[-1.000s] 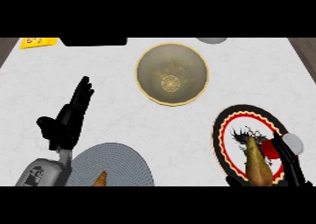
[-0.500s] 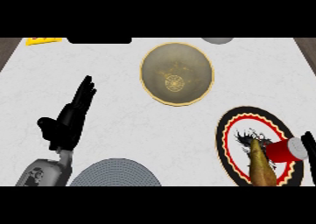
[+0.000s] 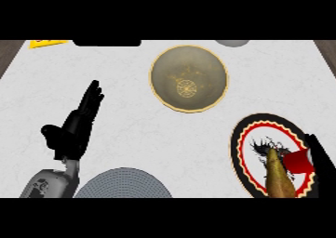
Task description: Pick the pear from the plate and place it in the bowl
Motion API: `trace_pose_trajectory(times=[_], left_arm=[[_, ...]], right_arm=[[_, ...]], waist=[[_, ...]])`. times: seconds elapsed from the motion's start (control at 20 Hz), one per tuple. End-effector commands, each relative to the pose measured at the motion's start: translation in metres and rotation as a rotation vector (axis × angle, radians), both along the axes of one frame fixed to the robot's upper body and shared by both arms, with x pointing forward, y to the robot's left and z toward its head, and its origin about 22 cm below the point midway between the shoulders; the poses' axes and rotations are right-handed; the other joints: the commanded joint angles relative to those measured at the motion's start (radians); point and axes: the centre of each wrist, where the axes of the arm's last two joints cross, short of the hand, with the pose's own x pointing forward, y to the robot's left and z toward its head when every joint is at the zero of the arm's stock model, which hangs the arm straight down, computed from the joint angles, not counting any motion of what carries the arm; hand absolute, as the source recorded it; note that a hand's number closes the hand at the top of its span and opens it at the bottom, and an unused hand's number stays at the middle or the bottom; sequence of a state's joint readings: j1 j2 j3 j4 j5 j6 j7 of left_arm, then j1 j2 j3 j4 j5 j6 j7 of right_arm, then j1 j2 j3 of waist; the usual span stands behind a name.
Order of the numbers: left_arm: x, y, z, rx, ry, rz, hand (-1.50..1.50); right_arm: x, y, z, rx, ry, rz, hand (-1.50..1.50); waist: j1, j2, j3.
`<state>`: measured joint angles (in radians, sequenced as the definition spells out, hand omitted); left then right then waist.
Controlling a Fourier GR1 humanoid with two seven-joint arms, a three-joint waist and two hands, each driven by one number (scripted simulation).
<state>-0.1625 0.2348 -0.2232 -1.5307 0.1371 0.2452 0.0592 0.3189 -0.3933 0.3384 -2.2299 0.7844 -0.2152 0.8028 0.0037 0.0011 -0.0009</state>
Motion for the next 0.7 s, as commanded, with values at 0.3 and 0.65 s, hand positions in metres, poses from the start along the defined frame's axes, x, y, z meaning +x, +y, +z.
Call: trace_pose_trajectory(times=[0.3,0.65], left_arm=[[0.005,-0.002,-0.003,0.003,0.001,0.007,0.0],[0.014,0.013,-0.006,0.017,-0.005,0.021,0.0]], right_arm=[[-0.001,-0.012,-0.01,0.029,0.089,0.046,-1.5],[0.0,-0.02,-0.033,0.145,-0.033,0.069,-1.5]], waist=[[-0.009,-0.002,0.001],[-0.01,-0.001,0.002]])
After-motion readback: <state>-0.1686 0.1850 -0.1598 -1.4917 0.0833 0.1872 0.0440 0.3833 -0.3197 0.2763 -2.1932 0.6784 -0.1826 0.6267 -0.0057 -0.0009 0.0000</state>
